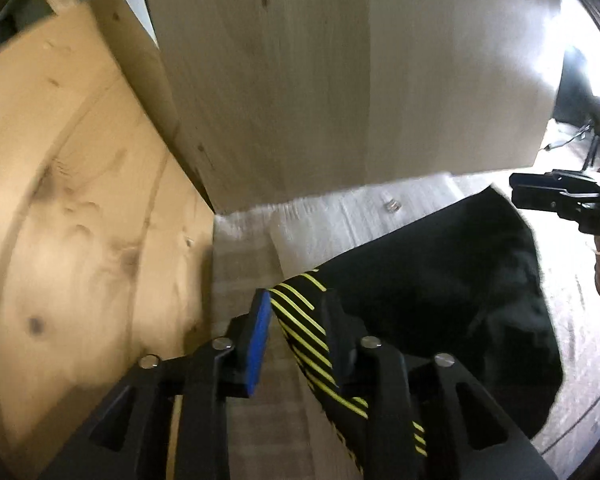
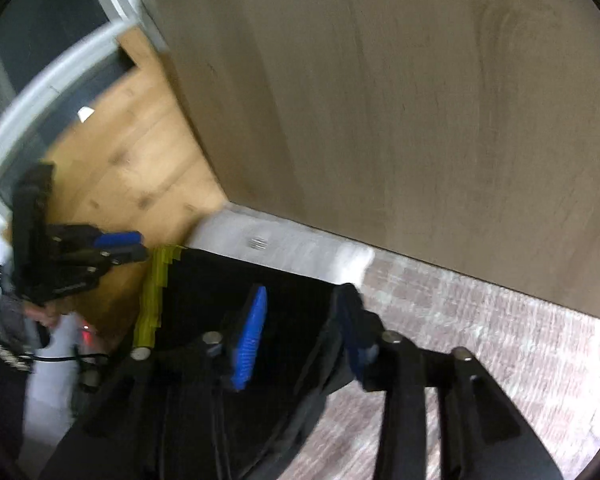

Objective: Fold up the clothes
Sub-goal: 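Lift the folded jacket with both grippers and carry it toward the wooden board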

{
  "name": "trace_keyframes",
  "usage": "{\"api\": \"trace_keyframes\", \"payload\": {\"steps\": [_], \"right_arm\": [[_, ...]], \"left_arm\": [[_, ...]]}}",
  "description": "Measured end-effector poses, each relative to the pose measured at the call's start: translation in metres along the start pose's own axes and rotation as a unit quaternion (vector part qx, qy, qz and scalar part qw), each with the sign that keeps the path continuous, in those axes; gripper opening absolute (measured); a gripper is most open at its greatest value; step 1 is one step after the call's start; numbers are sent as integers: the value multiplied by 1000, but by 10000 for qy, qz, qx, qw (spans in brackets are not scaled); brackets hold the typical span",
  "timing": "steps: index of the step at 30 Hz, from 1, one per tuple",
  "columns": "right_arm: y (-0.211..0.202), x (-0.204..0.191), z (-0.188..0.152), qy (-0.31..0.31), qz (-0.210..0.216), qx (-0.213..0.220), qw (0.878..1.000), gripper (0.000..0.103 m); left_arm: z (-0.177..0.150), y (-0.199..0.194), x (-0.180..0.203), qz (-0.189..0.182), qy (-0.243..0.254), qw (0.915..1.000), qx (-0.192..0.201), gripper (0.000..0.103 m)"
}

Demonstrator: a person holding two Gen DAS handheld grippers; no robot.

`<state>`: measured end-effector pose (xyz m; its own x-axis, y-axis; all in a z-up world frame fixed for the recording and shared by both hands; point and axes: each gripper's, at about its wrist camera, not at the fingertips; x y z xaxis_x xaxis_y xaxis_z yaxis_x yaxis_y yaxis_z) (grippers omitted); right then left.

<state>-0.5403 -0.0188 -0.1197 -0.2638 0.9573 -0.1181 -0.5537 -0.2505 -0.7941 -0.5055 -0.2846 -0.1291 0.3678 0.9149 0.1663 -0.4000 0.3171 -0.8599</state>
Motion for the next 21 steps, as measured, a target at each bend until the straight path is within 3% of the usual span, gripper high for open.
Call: {"api": "trace_keyframes", "payload": {"steps": [3, 7, 10, 11, 13, 21], "right_arm": [[25, 13, -5, 279, 69, -317, 9991, 43], [44, 28, -11, 717, 526, -504, 9948, 43], [46, 29, -14, 871, 888, -501, 9910, 40], [44, 28, -14, 878, 961, -472, 9904, 27], [38, 27, -16, 893, 1059, -421, 9895, 16], [-19, 20, -19, 1003, 1372, 197, 9853, 13]], "left_arm": [[-3, 24, -15, -141, -362, 9991, -179, 30], [-5, 32, -32, -581, -738, 9956, -47, 30], [-5, 31, -35, -772, -877, 9931, 75, 17], [-6, 28, -36, -811, -914, 9924, 122, 9], [-8, 22, -38, -892, -990, 9908, 218, 4], [-23, -32, -9, -690, -684, 9923, 773, 2]]}}
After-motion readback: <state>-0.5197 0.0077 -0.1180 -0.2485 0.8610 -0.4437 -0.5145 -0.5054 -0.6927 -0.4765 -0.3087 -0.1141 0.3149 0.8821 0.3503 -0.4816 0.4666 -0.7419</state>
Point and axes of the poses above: each gripper's, at about its wrist camera, not at the fingertips, and y roughly the way its jaws point, x to its right, z to its top, and after that the axes turned 14 degrees about -z, right-handed
